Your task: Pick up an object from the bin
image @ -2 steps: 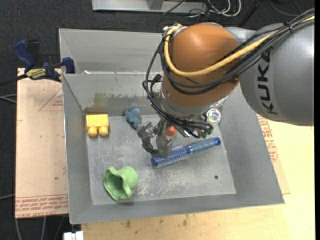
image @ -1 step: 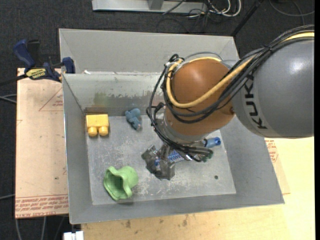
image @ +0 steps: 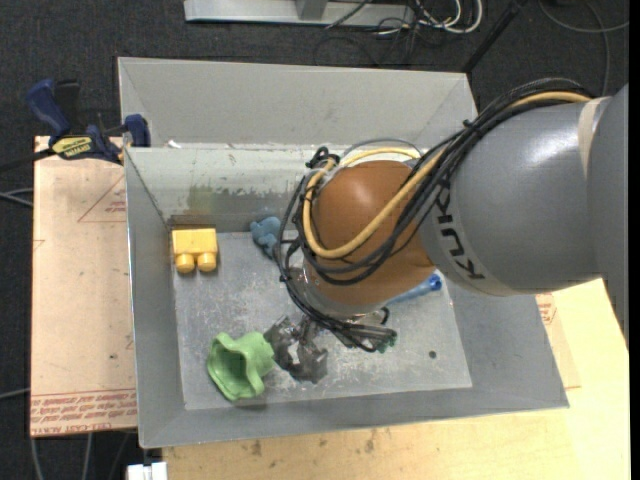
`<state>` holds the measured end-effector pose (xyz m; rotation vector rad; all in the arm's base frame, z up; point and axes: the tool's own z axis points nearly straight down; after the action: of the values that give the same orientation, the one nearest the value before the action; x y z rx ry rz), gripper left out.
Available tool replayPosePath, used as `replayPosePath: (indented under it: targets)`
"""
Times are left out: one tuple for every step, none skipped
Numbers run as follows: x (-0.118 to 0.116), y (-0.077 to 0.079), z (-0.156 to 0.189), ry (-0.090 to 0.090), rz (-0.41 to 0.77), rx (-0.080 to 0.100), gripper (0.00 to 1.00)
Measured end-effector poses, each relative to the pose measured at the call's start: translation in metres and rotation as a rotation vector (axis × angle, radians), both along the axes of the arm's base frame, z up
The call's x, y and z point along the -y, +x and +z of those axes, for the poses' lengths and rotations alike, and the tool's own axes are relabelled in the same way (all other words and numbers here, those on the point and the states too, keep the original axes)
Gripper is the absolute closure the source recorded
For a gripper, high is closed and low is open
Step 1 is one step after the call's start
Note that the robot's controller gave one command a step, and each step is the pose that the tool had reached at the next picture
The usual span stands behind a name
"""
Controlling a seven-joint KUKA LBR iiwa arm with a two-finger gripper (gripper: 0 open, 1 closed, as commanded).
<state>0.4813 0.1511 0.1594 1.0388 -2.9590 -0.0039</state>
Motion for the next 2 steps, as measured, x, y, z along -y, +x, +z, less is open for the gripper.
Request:
replayPosePath:
  targets:
    - [0.001,0.002,0.003,0.001,-0.003,0.006,0.0]
    - [-0.044,0.046,-0.082,0.002,-0.039,0.004,0.0]
